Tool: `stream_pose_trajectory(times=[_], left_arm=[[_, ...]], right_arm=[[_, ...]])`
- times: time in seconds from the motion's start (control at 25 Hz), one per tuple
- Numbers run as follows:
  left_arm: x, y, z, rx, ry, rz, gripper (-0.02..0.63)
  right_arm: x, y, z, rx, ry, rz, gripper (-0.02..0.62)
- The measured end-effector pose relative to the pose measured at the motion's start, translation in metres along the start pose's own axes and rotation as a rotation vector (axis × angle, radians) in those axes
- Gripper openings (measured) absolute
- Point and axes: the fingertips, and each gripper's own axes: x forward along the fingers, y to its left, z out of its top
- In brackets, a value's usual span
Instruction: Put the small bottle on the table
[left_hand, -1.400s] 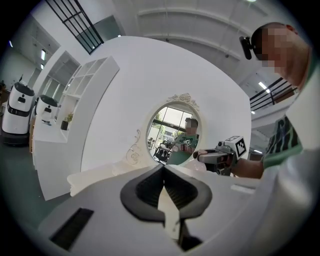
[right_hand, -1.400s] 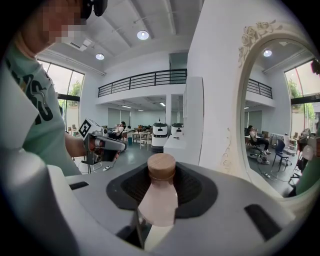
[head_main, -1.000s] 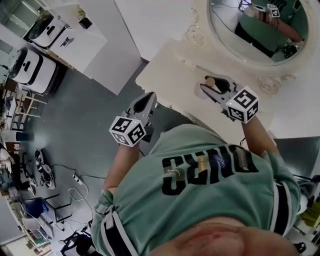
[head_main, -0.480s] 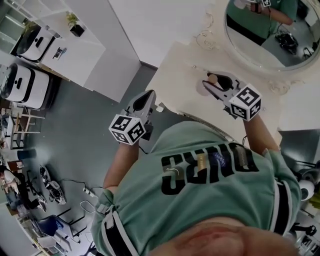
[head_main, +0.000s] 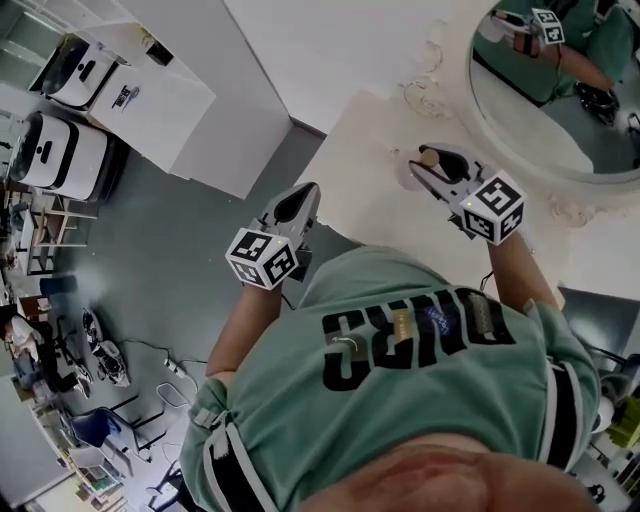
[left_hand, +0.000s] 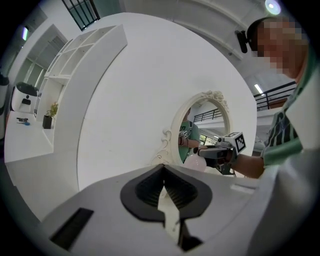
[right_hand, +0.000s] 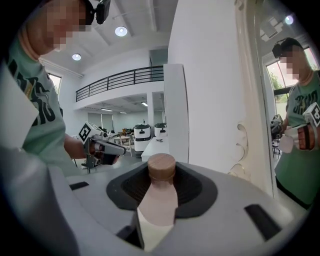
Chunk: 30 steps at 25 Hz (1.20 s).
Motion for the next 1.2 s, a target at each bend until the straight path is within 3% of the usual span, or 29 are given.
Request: stream_pose_trajectory(times=[0.2,0.32,0.72,1.2], left_arm=[[0.038,0.013,-0.002,-0.020,0.002,0.087,0.008],[0.053,0.016,-0.007,-0.036,0.001,0.100,0.009],[0.096,0.061,-0.031,-0.034,0.035,0.035,0.009],[0.158,0.094,-0.070,-0.048,0.047,-0.025,0.008]], right_arm=[[0.017,-0.047,-0.007,-0.034,0.009,0.026,0.126],[0.031,-0.062,-0.012,-0.046,0.020,0.023,0.126],[0.091,-0.114,-0.043,-0.003,0.055,-0.084,0.126],[0.151,-0.161,-0.087,-0.003,0.079,-0.148,0.126]])
